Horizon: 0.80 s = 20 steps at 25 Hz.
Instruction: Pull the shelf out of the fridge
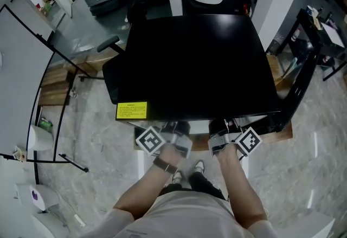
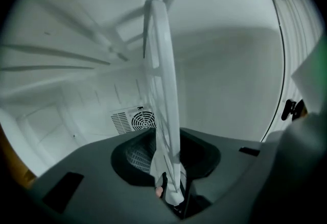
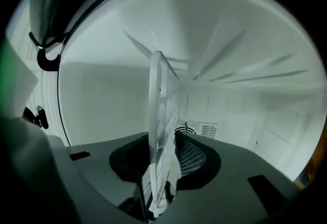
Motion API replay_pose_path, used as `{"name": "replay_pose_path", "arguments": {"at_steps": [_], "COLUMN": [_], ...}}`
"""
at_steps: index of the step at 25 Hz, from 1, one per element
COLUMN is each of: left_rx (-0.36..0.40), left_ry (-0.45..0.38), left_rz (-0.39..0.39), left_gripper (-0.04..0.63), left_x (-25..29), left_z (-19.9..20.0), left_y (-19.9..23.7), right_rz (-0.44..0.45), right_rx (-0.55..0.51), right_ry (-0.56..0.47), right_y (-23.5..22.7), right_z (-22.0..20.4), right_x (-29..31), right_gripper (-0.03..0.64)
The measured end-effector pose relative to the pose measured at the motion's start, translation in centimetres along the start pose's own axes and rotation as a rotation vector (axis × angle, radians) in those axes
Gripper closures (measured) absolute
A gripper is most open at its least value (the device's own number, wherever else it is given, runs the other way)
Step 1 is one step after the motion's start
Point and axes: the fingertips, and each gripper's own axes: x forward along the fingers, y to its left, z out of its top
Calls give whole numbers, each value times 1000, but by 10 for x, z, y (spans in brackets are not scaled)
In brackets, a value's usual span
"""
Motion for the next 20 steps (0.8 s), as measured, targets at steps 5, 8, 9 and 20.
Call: {"name": "replay_pose_path", "arguments": {"at_steps": [5, 8, 9, 20], "left_rx": [-22, -59, -68, -90], "left_ry": [-16, -28, -30, -41], "left_rz": [-33, -49, -50, -28], "left_gripper": [535, 543, 546, 557], "left_x": [3, 3, 3, -3], "left_z": [3, 3, 4, 1], "left_y": [-4, -2, -2, -4], "right_rz": [14, 14, 11, -12], "right_rx": [-1, 4, 0, -5], "right_ry": [-15, -20, -20, -29], "right_y": [5, 5, 5, 6], "right_z": [3, 3, 3, 1], "right_x": [7, 8, 8, 2], "right_gripper": [551, 558, 560, 568]}}
